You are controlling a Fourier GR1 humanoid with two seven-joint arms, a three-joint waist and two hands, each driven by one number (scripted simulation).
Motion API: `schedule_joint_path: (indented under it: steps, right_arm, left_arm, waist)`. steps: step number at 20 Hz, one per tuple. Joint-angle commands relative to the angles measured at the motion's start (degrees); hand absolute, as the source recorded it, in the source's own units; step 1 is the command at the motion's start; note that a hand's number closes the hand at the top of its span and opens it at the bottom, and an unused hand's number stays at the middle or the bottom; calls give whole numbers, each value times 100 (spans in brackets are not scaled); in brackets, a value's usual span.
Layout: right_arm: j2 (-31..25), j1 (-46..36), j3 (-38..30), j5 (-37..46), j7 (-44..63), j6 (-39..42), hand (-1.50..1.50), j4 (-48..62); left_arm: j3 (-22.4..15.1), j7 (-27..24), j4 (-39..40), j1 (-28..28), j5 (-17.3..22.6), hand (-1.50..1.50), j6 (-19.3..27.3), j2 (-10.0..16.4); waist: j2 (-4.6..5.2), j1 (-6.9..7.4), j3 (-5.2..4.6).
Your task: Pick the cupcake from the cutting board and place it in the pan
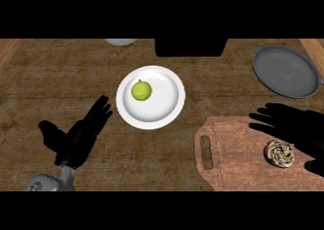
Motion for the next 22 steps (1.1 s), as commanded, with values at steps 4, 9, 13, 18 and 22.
schedule_joint_path:
  steps: [4, 9, 13, 18, 22]
  right_arm:
    - [-296, 239, 1211, 1974, 1971, 1108, -150, -1129]
    - [146, 366, 2037, 2829, 3119, 2351, -150, -1299]
    - [775, 704, 2428, 3241, 3999, 3165, -150, -1758]
    - [1136, 732, 2108, 3542, 3582, 2793, -150, -1106]
    - [1236, 1152, 2529, 4193, 3998, 2453, -150, -1008]
  left_arm:
    - [-81, 194, -252, -17, -95, 0, 243, -139]
    - [47, 212, -193, -8, 8, 0, -28, -11]
    - [-62, -78, -93, 258, -195, 0, -67, -173]
    - [72, 66, -69, 200, -449, 0, -119, -371]
    - [404, 95, 125, -18, -278, 0, -374, -338]
  waist:
    - [-34, 17, 2]
    - [32, 101, 14]
    - [29, 49, 17]
    - [41, 75, 24]
    - [41, 52, 23]
